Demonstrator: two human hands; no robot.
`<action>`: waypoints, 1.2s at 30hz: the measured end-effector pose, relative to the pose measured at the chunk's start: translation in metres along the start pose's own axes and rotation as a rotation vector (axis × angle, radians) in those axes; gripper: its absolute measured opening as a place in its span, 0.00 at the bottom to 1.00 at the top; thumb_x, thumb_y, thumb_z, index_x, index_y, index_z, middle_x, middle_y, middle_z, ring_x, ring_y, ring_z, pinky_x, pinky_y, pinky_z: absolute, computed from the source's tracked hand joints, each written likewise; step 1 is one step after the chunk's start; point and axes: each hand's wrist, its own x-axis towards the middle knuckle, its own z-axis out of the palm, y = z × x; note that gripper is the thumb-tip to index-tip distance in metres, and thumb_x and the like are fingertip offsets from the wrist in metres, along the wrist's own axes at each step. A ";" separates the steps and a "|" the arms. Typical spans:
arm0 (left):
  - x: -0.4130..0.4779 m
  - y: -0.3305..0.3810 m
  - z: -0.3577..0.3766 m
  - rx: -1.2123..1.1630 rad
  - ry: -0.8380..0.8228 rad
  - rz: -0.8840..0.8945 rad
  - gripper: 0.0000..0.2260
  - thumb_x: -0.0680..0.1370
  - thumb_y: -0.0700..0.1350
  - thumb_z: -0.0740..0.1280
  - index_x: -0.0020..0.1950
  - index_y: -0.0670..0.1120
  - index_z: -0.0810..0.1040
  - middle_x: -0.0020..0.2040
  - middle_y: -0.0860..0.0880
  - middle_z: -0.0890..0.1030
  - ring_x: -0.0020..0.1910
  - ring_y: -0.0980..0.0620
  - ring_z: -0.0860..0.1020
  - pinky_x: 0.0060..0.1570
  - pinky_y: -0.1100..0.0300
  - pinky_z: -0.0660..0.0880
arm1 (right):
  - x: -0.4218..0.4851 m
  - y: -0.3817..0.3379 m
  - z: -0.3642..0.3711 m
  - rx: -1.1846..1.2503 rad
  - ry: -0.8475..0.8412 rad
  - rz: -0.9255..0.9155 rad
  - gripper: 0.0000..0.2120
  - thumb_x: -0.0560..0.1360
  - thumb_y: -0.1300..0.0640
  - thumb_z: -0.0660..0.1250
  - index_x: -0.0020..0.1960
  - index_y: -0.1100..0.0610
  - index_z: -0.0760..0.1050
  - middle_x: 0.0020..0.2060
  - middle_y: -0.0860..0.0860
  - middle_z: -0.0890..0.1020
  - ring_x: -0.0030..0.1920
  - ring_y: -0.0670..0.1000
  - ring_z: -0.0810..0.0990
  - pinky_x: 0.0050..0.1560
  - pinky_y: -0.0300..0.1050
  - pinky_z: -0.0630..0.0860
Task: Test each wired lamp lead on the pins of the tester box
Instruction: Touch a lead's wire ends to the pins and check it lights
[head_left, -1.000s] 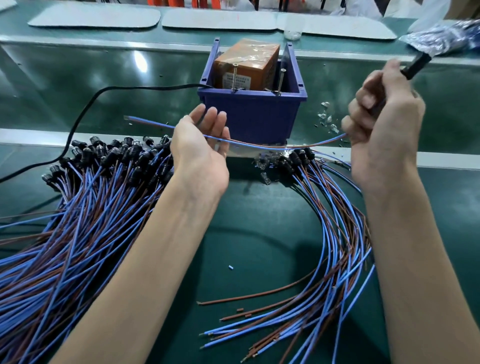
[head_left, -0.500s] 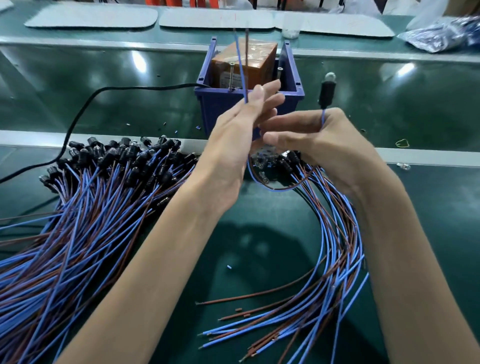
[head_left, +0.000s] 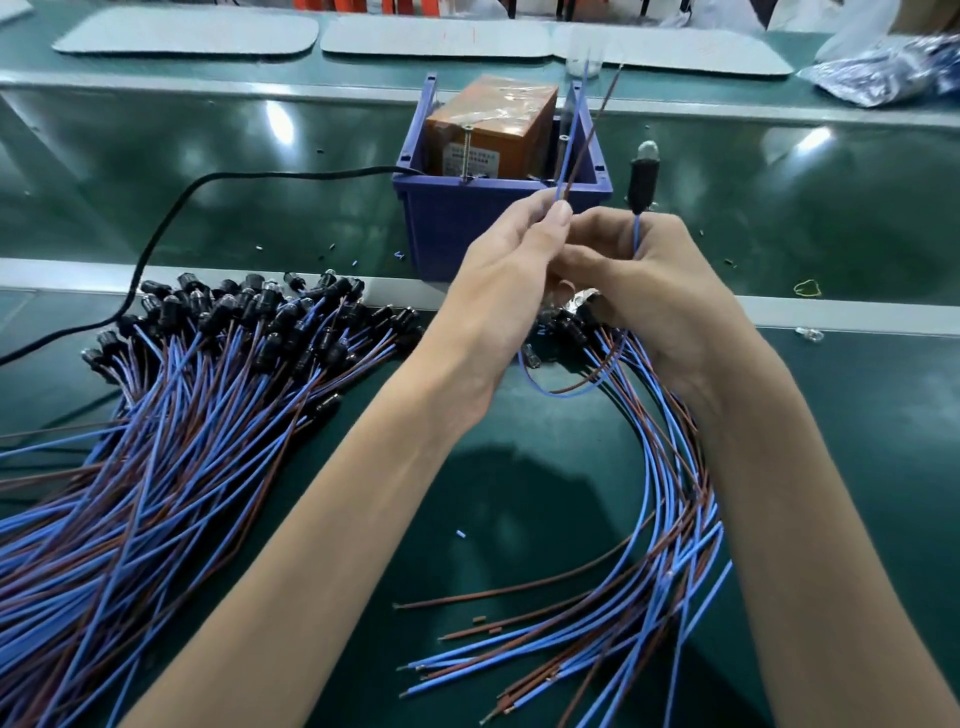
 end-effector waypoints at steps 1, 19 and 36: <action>0.000 -0.001 0.000 -0.015 0.019 0.009 0.08 0.83 0.42 0.57 0.57 0.48 0.75 0.47 0.50 0.80 0.40 0.59 0.77 0.41 0.66 0.74 | 0.000 -0.001 0.000 0.017 0.018 0.007 0.06 0.77 0.67 0.64 0.42 0.61 0.76 0.26 0.45 0.81 0.27 0.39 0.77 0.28 0.28 0.69; 0.004 0.010 -0.028 0.018 0.369 0.124 0.03 0.77 0.39 0.69 0.49 0.45 0.81 0.33 0.54 0.82 0.32 0.58 0.81 0.37 0.67 0.77 | 0.003 -0.004 -0.004 0.048 0.205 -0.007 0.07 0.78 0.61 0.66 0.41 0.56 0.73 0.33 0.50 0.85 0.24 0.41 0.71 0.24 0.30 0.64; 0.017 -0.002 -0.050 0.387 0.447 0.142 0.09 0.75 0.37 0.67 0.51 0.47 0.83 0.35 0.54 0.82 0.30 0.58 0.81 0.47 0.61 0.79 | 0.015 0.008 -0.018 0.000 0.405 0.105 0.14 0.76 0.67 0.56 0.41 0.54 0.77 0.28 0.49 0.69 0.22 0.41 0.62 0.21 0.33 0.55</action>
